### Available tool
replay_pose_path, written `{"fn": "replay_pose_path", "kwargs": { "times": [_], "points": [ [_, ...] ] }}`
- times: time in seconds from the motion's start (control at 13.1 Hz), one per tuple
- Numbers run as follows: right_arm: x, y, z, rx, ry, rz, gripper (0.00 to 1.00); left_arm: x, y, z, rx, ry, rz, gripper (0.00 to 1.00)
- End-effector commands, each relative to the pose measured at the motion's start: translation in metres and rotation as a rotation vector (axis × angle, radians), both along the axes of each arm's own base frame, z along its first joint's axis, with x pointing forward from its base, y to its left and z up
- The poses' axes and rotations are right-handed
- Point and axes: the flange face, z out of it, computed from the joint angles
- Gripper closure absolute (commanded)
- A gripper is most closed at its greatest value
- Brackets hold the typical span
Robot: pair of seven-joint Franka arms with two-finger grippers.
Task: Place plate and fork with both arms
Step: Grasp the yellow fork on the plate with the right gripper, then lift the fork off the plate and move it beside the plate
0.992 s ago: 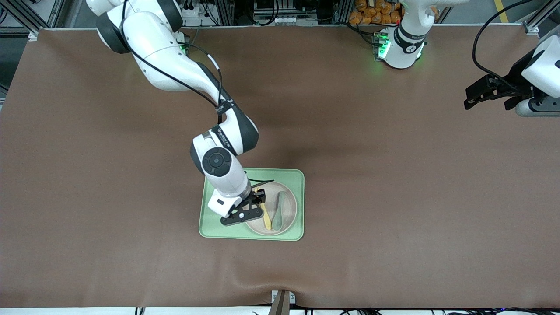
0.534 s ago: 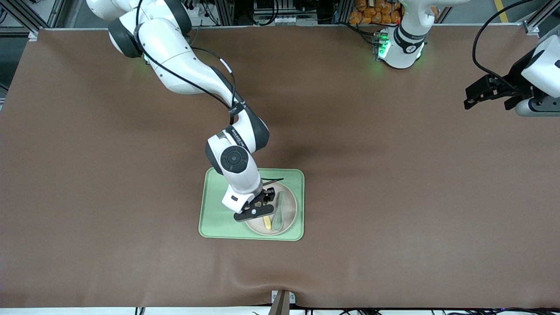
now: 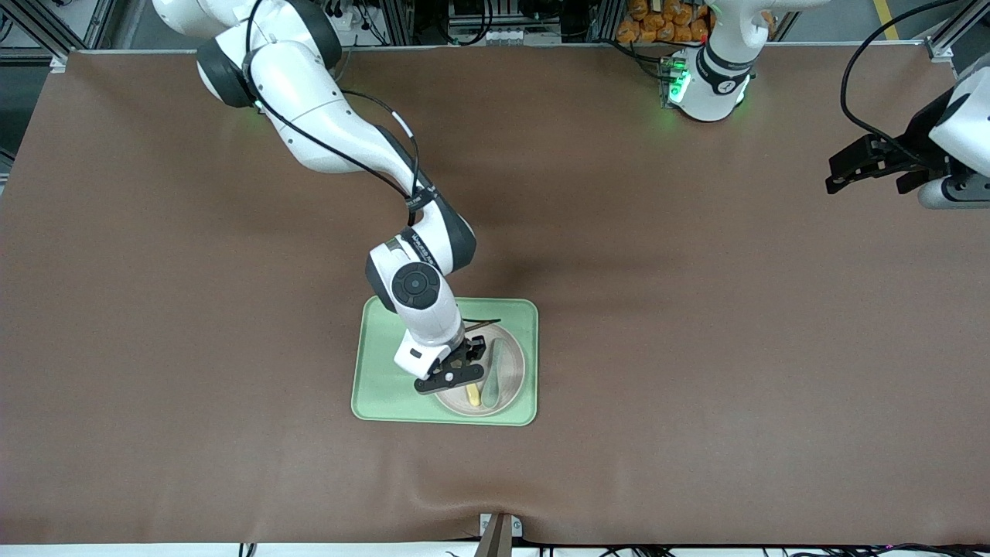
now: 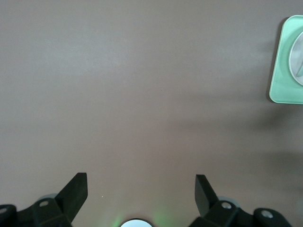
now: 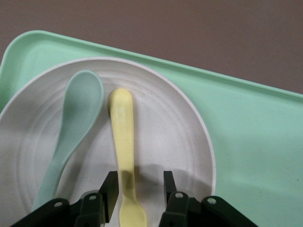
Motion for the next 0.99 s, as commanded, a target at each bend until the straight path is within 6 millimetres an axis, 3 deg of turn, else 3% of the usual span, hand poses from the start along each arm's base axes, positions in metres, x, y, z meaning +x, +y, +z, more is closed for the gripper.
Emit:
{"fn": "replay_pose_path", "kwargs": {
  "times": [0.0,0.23,0.38,0.61,0.92],
  "points": [
    [0.002,0.008,-0.004,-0.008,-0.023,-0.005,0.56,-0.004,0.002,0.003,0.021,0.004,-0.012,0.00],
    [0.001,0.008,-0.009,-0.012,-0.020,-0.004,0.58,-0.005,0.002,0.003,0.021,0.006,-0.012,0.00],
    [0.001,0.007,-0.012,-0.014,-0.019,-0.003,0.68,-0.005,0.002,0.002,0.023,0.007,-0.011,0.00],
    [0.000,0.007,-0.015,-0.025,-0.021,0.002,0.71,-0.004,0.002,0.001,0.023,0.009,-0.014,0.00],
    [0.001,0.006,-0.011,-0.023,-0.020,-0.004,0.99,-0.004,-0.002,0.002,0.023,0.006,-0.018,0.00]
  ]
}}
